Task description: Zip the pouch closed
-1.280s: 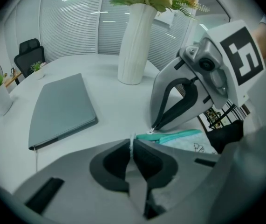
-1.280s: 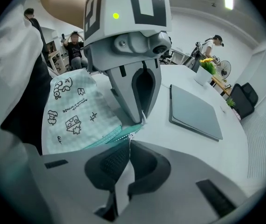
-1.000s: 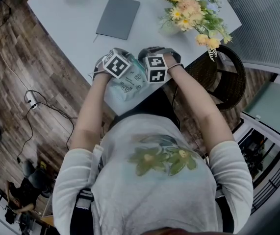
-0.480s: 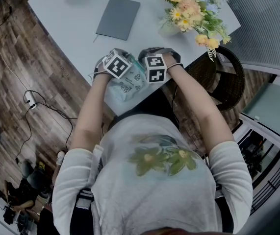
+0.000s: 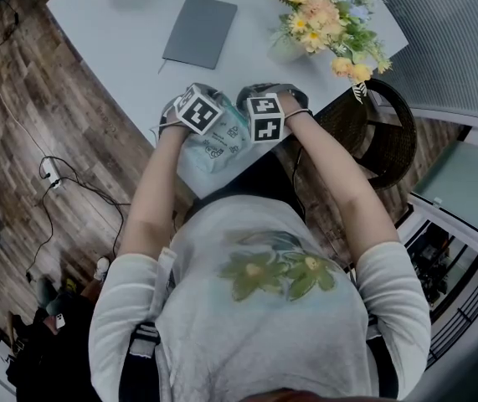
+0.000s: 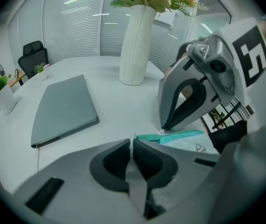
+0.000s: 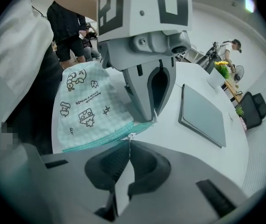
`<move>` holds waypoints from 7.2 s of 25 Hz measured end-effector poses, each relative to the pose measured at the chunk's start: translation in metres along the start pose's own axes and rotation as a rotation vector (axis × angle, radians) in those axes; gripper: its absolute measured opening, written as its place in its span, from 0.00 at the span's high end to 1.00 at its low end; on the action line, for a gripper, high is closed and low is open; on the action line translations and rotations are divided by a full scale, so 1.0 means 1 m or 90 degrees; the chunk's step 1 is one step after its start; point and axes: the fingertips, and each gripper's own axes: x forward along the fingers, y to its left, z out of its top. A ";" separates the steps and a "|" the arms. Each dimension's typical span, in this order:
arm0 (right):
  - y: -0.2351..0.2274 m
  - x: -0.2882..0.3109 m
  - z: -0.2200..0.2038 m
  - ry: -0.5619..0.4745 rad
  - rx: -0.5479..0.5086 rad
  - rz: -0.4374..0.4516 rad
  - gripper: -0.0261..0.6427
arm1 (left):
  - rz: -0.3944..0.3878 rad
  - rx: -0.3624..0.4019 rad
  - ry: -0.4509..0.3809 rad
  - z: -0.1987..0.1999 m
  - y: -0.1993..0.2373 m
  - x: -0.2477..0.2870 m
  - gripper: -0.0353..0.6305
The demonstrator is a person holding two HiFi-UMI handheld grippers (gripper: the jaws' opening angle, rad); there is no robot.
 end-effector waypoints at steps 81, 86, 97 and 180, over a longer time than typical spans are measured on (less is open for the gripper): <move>0.025 -0.010 -0.005 0.009 -0.020 0.022 0.93 | 0.044 0.005 0.010 0.005 0.007 -0.007 0.91; 0.027 -0.011 -0.007 0.007 -0.015 0.026 0.93 | 0.021 -0.007 0.013 0.000 0.001 0.000 0.91; 0.031 -0.011 -0.007 0.008 -0.025 0.029 0.93 | 0.025 -0.010 0.020 0.002 0.002 -0.001 0.91; 0.087 -0.023 -0.035 0.018 0.012 0.015 0.93 | 0.054 -0.009 0.020 0.000 0.001 0.001 0.91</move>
